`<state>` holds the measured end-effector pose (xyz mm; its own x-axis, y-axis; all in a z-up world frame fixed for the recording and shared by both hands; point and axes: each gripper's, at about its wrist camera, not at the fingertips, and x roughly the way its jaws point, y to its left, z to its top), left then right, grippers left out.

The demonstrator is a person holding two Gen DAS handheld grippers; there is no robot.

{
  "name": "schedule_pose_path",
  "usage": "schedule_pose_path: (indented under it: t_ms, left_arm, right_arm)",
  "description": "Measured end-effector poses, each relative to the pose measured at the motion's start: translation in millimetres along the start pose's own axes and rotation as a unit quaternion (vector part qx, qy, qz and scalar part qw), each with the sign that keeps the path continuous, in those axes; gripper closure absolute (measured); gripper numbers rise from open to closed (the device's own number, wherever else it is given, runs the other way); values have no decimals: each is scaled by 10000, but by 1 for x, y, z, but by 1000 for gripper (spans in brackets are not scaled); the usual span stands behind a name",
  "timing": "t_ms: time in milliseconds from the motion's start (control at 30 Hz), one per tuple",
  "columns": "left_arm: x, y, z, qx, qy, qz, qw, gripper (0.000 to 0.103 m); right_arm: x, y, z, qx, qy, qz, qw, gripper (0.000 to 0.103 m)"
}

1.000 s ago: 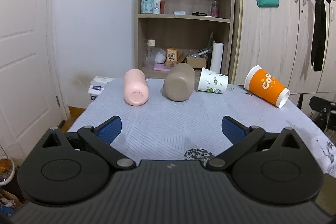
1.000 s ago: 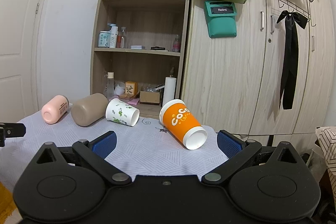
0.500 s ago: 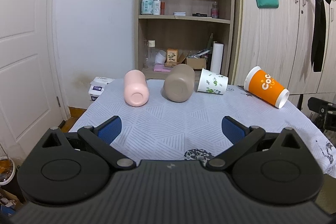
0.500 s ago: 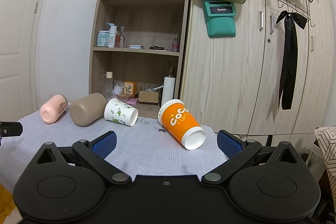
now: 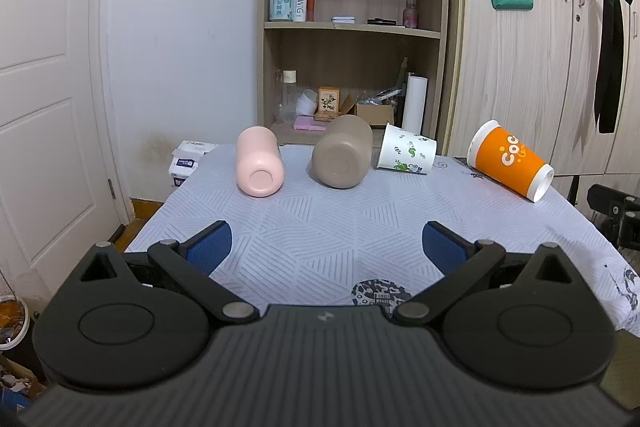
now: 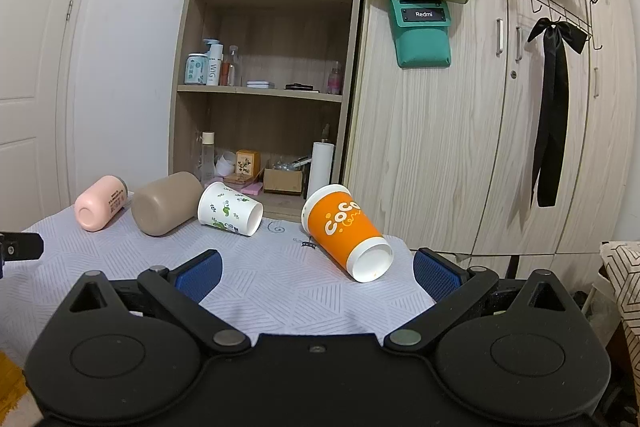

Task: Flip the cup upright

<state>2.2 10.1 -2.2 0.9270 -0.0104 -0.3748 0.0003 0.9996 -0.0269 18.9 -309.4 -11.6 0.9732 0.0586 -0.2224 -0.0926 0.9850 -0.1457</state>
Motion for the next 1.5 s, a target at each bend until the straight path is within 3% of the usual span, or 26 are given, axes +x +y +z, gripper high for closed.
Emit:
schedule_pose_path:
  t_ms: [367,667,933,1200,1500]
  left_arm:
    - [-9,5,4,-88,-130,9,9999,0]
    - [-8,3,5,-119,-21,40,9999,0]
    - [-17,-22,39,13,-134,-389,9992,0]
    - [21,-74,70,147,289,-1026,9942,0]
    - [111,-117,78,-510,924,-1545,9823,0]
  right_arm:
    - [-2,1,-1,-31,-15,-18,10000,0]
    - [1,1,-3,-51,60,-4,10000,0]
    - [1,-5,5,-215,-15,121,9997,0]
    - [19,-33,20,-320,95,950,9949,0]
    - [89,-65,35,-561,715,1605,9828,0]
